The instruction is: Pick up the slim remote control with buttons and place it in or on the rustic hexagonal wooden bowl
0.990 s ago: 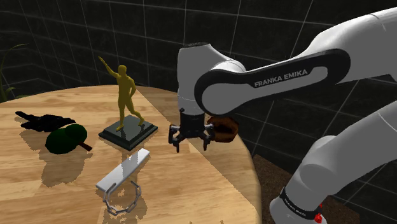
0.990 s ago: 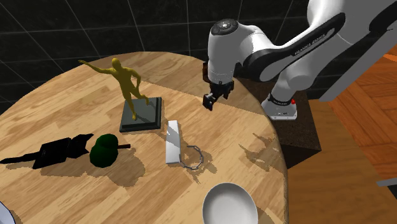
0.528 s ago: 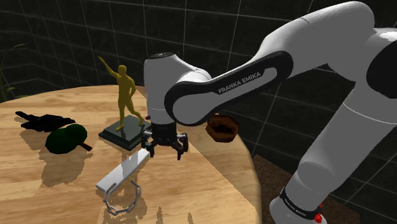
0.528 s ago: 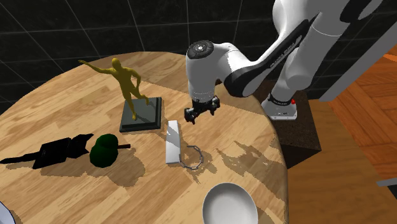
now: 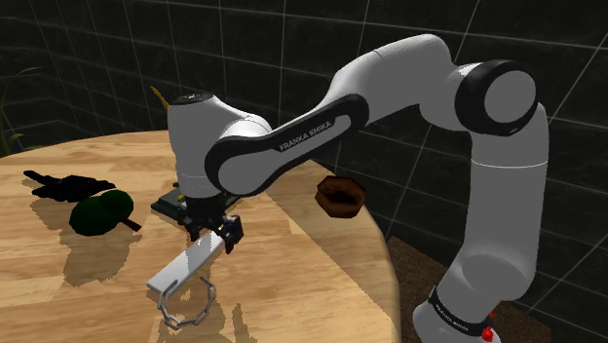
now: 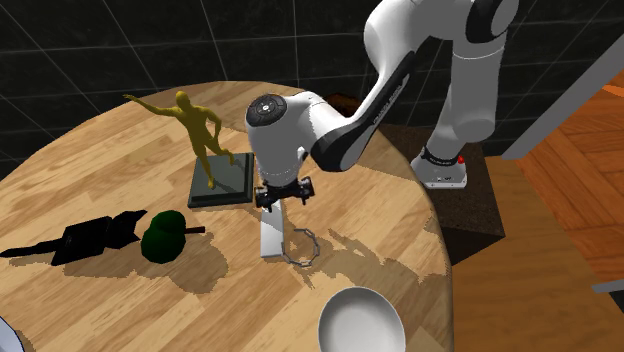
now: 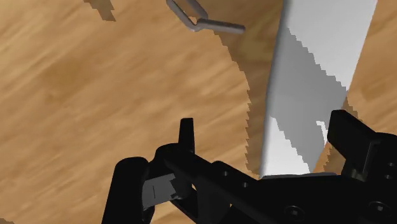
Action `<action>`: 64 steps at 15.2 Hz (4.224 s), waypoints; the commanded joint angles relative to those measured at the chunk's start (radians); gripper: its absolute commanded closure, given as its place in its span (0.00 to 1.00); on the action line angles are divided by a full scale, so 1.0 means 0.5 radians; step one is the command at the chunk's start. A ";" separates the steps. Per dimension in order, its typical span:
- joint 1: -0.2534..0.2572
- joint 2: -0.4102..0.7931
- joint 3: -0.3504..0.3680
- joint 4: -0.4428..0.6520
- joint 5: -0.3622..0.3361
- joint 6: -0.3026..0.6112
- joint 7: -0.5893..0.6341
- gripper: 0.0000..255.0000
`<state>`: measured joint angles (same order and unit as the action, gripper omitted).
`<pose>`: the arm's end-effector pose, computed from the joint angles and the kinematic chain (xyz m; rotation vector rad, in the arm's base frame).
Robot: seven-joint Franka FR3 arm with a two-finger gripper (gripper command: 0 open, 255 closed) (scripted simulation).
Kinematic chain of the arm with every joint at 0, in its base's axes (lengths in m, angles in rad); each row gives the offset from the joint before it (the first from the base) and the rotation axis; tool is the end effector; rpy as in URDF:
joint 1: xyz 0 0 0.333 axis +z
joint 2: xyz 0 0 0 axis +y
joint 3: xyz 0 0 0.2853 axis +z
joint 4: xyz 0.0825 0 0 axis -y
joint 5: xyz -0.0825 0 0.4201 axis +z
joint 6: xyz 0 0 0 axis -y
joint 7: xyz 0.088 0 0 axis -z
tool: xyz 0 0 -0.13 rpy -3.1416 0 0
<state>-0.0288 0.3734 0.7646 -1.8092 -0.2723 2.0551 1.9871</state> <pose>0.5065 0.4058 0.3156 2.6254 -1.7092 -0.0286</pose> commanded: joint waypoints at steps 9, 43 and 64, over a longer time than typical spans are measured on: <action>0.239 0.409 -0.192 0.342 -0.225 0.037 0.323 0.00; 0.215 0.280 -0.128 0.497 -0.127 -0.223 0.263 1.00; 0.101 0.028 -0.053 0.658 0.042 -0.584 0.127 1.00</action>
<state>0.0498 0.4210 0.7320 -1.4380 -0.2707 1.7490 2.0650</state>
